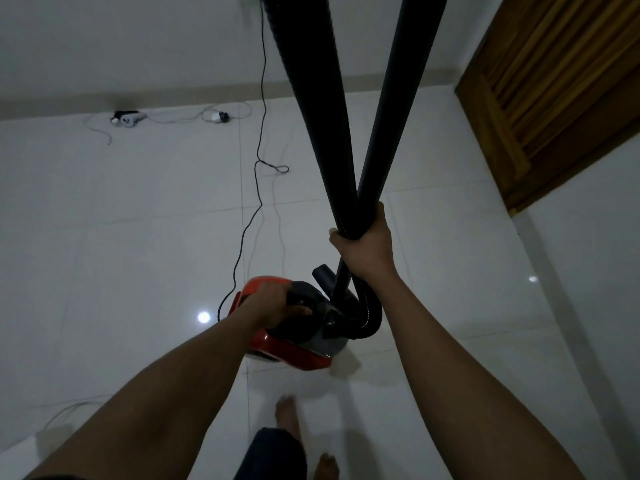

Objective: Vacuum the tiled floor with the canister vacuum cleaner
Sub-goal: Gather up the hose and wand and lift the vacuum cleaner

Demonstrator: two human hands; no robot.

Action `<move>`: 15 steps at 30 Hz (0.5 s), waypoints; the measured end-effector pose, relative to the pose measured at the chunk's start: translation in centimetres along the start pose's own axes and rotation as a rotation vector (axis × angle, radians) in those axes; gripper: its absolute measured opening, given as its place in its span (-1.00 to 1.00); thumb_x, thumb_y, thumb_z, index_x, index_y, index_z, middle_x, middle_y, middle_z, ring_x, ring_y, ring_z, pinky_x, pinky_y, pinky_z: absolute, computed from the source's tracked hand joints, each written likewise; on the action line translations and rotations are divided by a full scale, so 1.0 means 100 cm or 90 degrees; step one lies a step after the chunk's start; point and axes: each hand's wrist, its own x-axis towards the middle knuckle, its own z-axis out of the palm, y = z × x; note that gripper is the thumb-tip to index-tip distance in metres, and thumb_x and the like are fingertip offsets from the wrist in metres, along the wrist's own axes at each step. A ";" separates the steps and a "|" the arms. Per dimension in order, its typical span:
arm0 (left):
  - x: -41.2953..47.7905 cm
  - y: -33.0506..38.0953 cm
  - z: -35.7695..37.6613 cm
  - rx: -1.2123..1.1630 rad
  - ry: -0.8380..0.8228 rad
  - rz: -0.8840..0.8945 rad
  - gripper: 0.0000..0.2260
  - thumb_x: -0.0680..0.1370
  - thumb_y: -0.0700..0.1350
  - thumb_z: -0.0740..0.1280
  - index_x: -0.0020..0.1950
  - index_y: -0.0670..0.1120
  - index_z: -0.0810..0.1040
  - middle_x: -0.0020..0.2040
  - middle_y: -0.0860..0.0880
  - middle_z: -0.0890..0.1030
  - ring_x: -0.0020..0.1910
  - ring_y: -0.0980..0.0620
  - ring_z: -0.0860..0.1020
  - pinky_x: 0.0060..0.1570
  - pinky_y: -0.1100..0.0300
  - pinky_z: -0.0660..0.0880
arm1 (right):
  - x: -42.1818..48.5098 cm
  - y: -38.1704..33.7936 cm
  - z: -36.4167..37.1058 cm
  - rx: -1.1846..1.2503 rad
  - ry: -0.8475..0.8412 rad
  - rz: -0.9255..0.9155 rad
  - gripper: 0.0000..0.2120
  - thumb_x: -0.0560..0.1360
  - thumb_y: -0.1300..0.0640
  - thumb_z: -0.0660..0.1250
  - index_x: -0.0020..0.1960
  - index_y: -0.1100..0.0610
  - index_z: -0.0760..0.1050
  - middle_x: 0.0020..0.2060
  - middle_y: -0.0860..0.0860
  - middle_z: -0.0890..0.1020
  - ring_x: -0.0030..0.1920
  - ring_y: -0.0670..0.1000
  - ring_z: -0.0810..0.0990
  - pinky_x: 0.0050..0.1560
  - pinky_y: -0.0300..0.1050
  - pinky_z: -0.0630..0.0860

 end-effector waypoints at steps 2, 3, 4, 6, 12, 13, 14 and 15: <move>0.004 0.023 -0.037 0.019 0.015 0.010 -0.60 0.46 0.33 0.35 0.26 0.26 0.51 0.10 0.08 0.64 0.13 0.00 0.57 0.22 0.01 0.47 | 0.021 -0.032 -0.016 0.005 0.004 -0.004 -0.54 0.38 0.11 0.50 0.11 -0.10 0.30 -0.13 -0.20 0.55 -0.16 -0.22 0.57 -0.20 -0.29 0.46; 0.008 0.033 -0.055 0.024 0.017 0.011 -0.60 0.47 0.32 0.36 0.26 0.22 0.53 0.10 0.07 0.65 0.12 0.00 0.57 0.20 0.04 0.47 | 0.031 -0.047 -0.024 0.005 0.004 -0.005 -0.54 0.38 0.11 0.50 0.12 -0.09 0.30 -0.14 -0.21 0.54 -0.18 -0.25 0.55 -0.22 -0.32 0.44; 0.016 0.043 -0.074 0.031 0.021 0.015 -0.59 0.48 0.31 0.36 0.26 0.19 0.55 0.09 0.06 0.65 0.12 0.00 0.58 0.17 0.07 0.47 | 0.045 -0.062 -0.032 0.004 0.009 -0.011 -0.53 0.39 0.12 0.50 0.13 -0.08 0.30 -0.14 -0.22 0.53 -0.19 -0.27 0.54 -0.23 -0.35 0.42; 0.037 0.055 -0.107 0.044 0.028 0.022 -0.59 0.48 0.31 0.36 0.26 0.17 0.56 0.09 0.04 0.66 0.11 -0.02 0.58 0.12 0.12 0.46 | 0.074 -0.084 -0.041 0.005 0.016 -0.030 -0.52 0.39 0.12 0.52 0.14 -0.05 0.31 -0.13 -0.24 0.52 -0.19 -0.29 0.51 -0.24 -0.40 0.40; 0.113 0.077 -0.190 0.039 0.016 0.022 -0.52 0.44 0.39 0.33 0.26 0.19 0.56 0.09 0.06 0.66 0.11 0.00 0.59 0.04 0.16 0.43 | 0.175 -0.135 -0.060 0.005 0.045 -0.035 -0.50 0.39 0.11 0.52 0.18 -0.03 0.30 -0.11 -0.23 0.50 -0.15 -0.26 0.52 -0.23 -0.40 0.39; 0.127 0.082 -0.204 0.039 0.014 0.018 -0.51 0.43 0.40 0.33 0.26 0.19 0.56 0.09 0.06 0.67 0.11 0.00 0.59 0.05 0.16 0.43 | 0.193 -0.141 -0.063 0.008 0.052 -0.035 -0.49 0.39 0.11 0.52 0.20 -0.01 0.31 -0.11 -0.23 0.50 -0.15 -0.25 0.52 -0.22 -0.38 0.39; 0.144 0.089 -0.221 0.043 0.010 0.018 -0.50 0.42 0.40 0.33 0.26 0.18 0.56 0.09 0.06 0.67 0.11 0.00 0.59 0.05 0.16 0.44 | 0.213 -0.148 -0.068 0.012 0.060 -0.035 -0.48 0.39 0.10 0.52 0.23 0.01 0.33 -0.11 -0.24 0.50 -0.15 -0.25 0.51 -0.21 -0.37 0.40; 0.163 0.099 -0.238 0.048 0.005 0.022 -0.50 0.43 0.40 0.33 0.26 0.17 0.57 0.09 0.04 0.67 0.10 -0.01 0.59 0.06 0.15 0.45 | 0.234 -0.154 -0.074 0.015 0.069 -0.035 -0.47 0.39 0.10 0.53 0.24 0.03 0.33 -0.11 -0.24 0.50 -0.15 -0.26 0.50 -0.20 -0.36 0.40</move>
